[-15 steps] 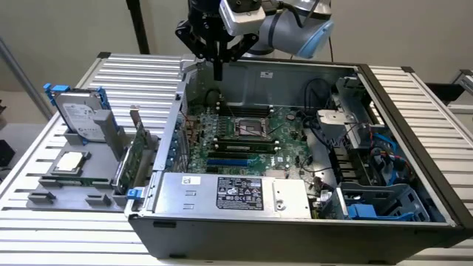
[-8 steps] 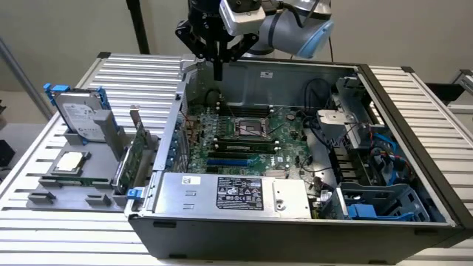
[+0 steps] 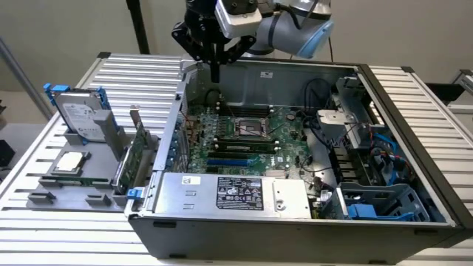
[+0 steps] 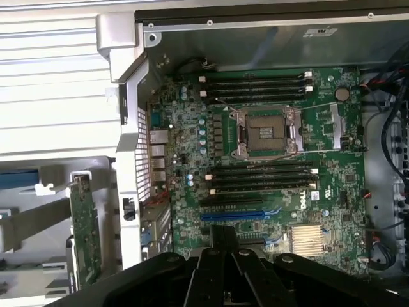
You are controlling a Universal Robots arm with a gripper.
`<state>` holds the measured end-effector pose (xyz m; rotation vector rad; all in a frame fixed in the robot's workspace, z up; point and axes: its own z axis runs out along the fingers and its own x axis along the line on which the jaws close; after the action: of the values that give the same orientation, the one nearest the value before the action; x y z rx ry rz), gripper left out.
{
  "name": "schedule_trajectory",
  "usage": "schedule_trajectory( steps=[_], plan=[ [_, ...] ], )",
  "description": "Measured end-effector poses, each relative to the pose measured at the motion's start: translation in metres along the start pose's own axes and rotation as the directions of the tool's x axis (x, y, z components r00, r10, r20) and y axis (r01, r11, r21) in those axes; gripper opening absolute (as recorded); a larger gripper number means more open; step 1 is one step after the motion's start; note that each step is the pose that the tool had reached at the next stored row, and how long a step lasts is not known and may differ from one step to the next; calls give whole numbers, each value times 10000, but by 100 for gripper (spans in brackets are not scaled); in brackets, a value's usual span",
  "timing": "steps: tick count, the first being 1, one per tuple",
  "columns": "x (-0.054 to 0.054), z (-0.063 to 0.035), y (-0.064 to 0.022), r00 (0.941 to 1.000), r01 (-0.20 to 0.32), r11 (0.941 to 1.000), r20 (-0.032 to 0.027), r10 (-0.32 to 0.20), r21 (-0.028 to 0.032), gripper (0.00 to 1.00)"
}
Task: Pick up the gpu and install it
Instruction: 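Reach for the gpu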
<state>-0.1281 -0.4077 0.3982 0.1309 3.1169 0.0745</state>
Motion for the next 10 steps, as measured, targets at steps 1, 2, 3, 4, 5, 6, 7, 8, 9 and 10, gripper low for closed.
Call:
schedule_trajectory(
  steps=[1, 2, 3, 4, 5, 6, 7, 8, 9, 10],
  plan=[
    [19, -1, -28, 10000, 0, 10000, -1, 0, 1, 0],
    [43, -1, -55, 10000, -1, 10000, -1, 1, 3, 0],
    [69, -1, -75, 10000, 0, 10000, 0, 0, 3, 0],
    [104, 1, -95, 10000, 0, 10000, 0, 0, 2, 0],
    [137, 2, -113, 10000, 1, 10000, 0, -1, 1, 0],
    [179, 3, -132, 10000, 0, 10000, -1, 0, 3, 0],
    [217, 5, -148, 10000, 1, 10000, -1, -1, 3, 0],
    [259, 7, -163, 10000, 0, 10000, -1, 0, 4, 0],
    [298, 10, -177, 10000, 0, 10000, 0, 0, 3, 0],
    [338, 13, -191, 10000, 1, 10000, 0, -1, 5, 0]
  ],
)
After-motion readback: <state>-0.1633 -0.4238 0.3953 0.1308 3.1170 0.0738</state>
